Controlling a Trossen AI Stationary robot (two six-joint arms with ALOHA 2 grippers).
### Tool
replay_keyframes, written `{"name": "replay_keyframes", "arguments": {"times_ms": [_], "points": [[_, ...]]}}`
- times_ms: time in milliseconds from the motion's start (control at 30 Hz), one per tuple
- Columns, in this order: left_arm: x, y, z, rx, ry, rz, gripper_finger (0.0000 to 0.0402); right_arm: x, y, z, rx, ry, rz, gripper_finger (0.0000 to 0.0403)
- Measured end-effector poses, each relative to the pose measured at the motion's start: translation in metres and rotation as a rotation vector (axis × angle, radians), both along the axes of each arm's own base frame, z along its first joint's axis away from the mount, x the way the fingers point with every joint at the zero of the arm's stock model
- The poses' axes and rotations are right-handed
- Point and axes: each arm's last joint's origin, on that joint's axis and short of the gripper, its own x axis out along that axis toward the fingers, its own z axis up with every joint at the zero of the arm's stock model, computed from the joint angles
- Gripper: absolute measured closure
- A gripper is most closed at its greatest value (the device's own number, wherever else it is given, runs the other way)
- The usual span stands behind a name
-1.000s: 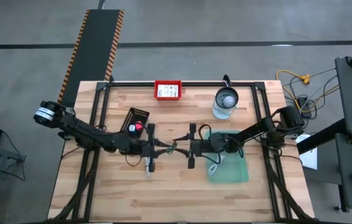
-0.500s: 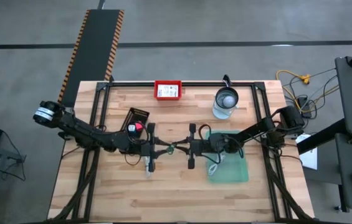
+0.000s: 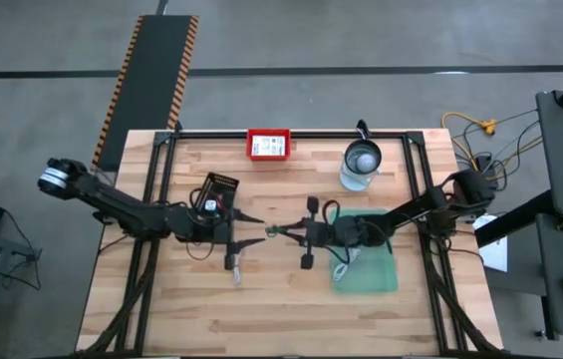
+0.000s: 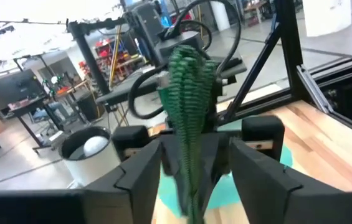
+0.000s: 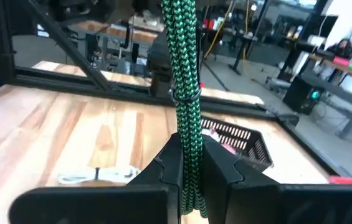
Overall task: Pick and place items into bin
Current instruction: Put the green charger cable into the green bin
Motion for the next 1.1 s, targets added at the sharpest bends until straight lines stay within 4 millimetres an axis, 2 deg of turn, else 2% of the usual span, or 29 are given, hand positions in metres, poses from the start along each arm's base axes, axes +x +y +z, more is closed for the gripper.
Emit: {"name": "replay_keyframes", "arguments": {"times_ms": [133, 300, 433, 700, 1000, 1100], "points": [[-0.015, 0.005, 0.004, -0.039, 0.026, 0.0, 0.0211, -0.004, 0.005, 0.0, 0.059, 0.027, -0.001, 0.0384], [-0.033, 0.011, 0.003, -0.031, 0.08, 0.002, 0.0208, -0.012, 0.016, -0.008, 0.111, 0.129, -0.067, 0.0384], [-0.04, 0.013, 0.001, -0.029, 0.138, 0.004, 0.0208, -0.025, 0.027, 0.001, 0.163, 0.161, -0.122, 0.0385], [-0.043, 0.014, -0.003, -0.024, 0.156, 0.005, 0.0208, -0.062, 0.042, 0.02, 0.289, 0.273, -0.161, 0.0385], [-0.045, 0.015, -0.015, -0.015, 0.192, 0.006, 0.0207, -0.094, 0.038, 0.028, 0.469, 0.386, -0.26, 0.0385], [-0.045, 0.015, -0.013, -0.07, 0.182, 0.009, 0.0207, -0.101, 0.036, 0.027, 0.546, 0.426, -0.294, 0.0385]]}}
